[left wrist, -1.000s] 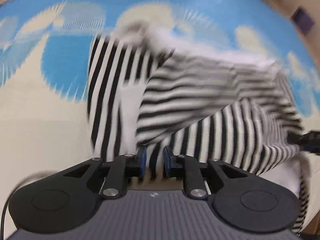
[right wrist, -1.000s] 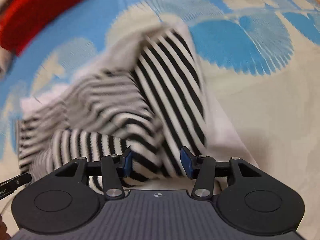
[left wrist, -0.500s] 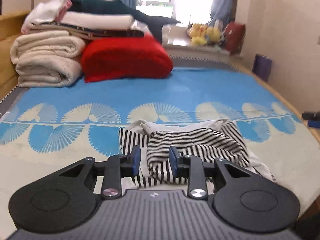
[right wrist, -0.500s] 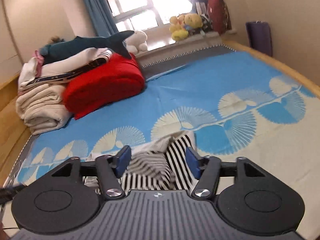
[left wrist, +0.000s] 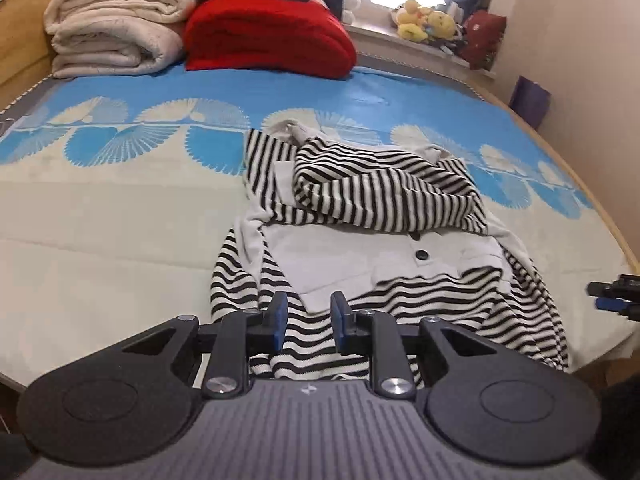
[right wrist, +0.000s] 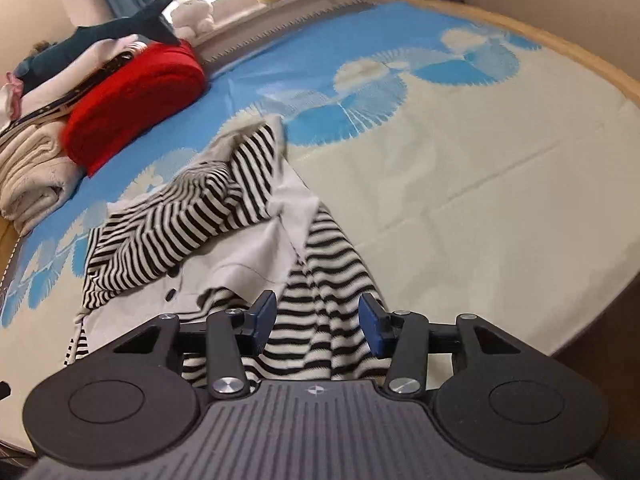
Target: Fold small clothes
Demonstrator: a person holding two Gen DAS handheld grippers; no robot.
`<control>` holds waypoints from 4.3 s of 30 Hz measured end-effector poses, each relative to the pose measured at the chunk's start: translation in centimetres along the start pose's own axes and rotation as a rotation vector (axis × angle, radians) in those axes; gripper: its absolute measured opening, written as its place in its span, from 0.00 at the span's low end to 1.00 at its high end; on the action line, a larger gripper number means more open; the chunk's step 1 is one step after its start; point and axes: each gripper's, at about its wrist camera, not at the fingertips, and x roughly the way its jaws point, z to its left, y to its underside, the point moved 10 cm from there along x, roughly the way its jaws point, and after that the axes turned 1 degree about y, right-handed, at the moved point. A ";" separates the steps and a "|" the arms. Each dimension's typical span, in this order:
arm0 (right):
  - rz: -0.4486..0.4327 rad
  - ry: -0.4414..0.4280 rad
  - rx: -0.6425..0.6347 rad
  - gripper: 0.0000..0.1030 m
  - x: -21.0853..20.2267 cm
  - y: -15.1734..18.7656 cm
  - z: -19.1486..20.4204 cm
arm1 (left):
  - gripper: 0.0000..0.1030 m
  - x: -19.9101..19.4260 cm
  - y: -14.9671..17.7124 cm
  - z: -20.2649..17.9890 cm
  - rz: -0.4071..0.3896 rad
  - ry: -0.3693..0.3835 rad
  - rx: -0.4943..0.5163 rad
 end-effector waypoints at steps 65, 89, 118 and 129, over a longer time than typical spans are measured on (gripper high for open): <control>0.244 0.094 -0.001 0.10 5.2 5.9 -1.2 | 0.07 8.8 7.9 4.8 0.297 -0.008 -0.318; 0.299 0.126 -0.049 0.14 5.8 7.2 -1.3 | 0.11 9.7 9.3 4.5 0.362 -0.035 -0.270; -0.001 -0.078 -0.020 0.08 -4.1 -1.3 1.4 | 0.05 0.1 0.4 2.5 0.099 0.079 -0.117; -0.039 -0.213 0.038 0.07 -16.8 -0.2 1.0 | 0.00 -12.9 0.2 3.3 0.056 0.152 -0.080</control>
